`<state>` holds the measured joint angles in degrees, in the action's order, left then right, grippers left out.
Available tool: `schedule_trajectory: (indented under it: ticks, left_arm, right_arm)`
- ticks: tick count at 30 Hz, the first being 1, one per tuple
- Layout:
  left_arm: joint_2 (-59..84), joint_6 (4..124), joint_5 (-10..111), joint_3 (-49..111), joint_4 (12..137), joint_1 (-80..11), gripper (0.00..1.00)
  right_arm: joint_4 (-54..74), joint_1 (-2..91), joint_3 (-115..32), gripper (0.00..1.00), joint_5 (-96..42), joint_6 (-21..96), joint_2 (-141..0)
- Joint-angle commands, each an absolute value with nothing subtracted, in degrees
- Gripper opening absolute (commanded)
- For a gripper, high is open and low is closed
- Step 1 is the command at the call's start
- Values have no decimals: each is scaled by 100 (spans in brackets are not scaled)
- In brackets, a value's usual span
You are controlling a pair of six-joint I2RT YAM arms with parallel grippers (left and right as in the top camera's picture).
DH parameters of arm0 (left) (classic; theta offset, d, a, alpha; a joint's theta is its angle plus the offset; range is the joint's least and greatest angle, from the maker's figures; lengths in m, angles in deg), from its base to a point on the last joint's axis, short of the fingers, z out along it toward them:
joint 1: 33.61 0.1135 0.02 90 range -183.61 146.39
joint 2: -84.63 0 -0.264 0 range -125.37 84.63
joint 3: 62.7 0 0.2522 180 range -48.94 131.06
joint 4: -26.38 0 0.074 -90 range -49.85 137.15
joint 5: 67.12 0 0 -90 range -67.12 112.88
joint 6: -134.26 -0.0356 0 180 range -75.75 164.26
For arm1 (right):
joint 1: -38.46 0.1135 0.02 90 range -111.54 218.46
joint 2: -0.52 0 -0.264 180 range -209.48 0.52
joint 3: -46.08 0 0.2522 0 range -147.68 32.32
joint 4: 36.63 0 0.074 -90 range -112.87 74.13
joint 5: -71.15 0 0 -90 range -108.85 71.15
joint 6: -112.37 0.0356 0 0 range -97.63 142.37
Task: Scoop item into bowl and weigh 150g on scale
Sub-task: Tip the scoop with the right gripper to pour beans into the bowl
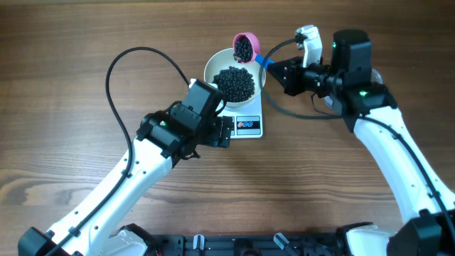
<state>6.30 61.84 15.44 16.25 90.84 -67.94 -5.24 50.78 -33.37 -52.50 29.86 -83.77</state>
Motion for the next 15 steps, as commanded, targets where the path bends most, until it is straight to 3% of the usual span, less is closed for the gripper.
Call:
schedule_trajectory:
  ticks: [1,15]
  left_arm:
    - [585,6096,1575,1588,9069,-6746,100]
    - [585,6096,1575,1588,9069,-6746,100]
  right_arm:
    - [-511,5349,-3383,4,-4694,2267,-8285]
    - [-290,5565,-3383,4,-4050,1375,-8285]
